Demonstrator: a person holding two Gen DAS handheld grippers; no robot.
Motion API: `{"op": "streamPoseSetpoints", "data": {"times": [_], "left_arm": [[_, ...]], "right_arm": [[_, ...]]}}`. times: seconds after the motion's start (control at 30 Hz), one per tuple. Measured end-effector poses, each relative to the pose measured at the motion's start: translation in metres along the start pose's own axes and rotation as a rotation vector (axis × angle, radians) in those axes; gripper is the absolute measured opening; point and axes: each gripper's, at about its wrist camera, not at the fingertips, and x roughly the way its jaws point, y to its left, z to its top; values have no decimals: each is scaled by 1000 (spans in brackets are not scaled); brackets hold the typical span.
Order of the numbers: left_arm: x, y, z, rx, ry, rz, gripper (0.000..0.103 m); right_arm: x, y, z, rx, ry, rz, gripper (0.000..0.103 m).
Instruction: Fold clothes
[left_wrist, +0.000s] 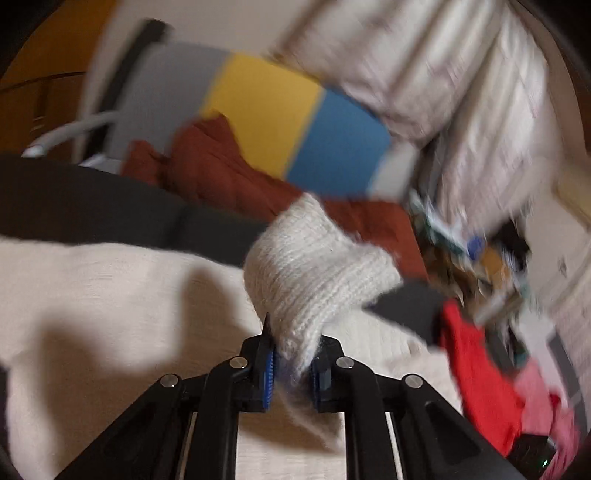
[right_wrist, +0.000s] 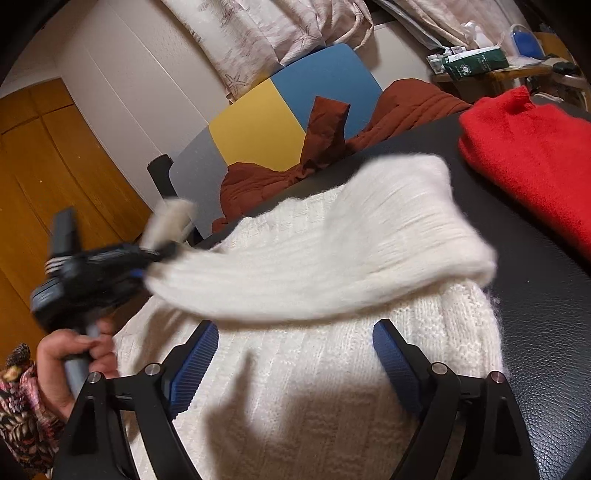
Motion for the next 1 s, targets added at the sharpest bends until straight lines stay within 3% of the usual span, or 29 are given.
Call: {"op": "streamPoseSetpoints", "data": {"times": [0.13,0.33,0.47,0.53,0.57,0.6,0.67,0.8,0.83,0.9,0.93,1.0], "left_arm": [[11,41,-24,-102,129,3,21],[0,65,-26,-244,107,-108,35],[-10,76,-15,-286,38,-134,36],[-7,81,-15,-305,14,-113,37],[-3,83,-17,-304,20,-99,37],[1,84,-20,-295,35,-86,37],[5,87,-24,-296,59,-92,35],[2,98,-27,-348,24,-117,35],[5,99,-28,-359,29,-120,30],[10,96,-27,-360,31,-123,30],[11,95,-28,-356,33,-122,29],[12,93,-27,-349,36,-117,28]], "right_arm": [[-1,0,0,4,1,6,87],[-3,-4,9,73,29,22,87],[-8,-32,20,360,-45,117,87],[-3,-48,24,470,-44,95,76],[-1,-56,27,519,-39,80,59],[2,-64,29,569,-33,65,36],[6,-72,34,591,-12,20,9],[-17,-75,39,543,-121,-58,8],[-24,-74,40,524,-154,-81,8],[-16,-87,33,534,-87,-143,7],[-14,-93,29,547,-72,-145,4],[-18,-94,27,534,-85,-101,10]]}}
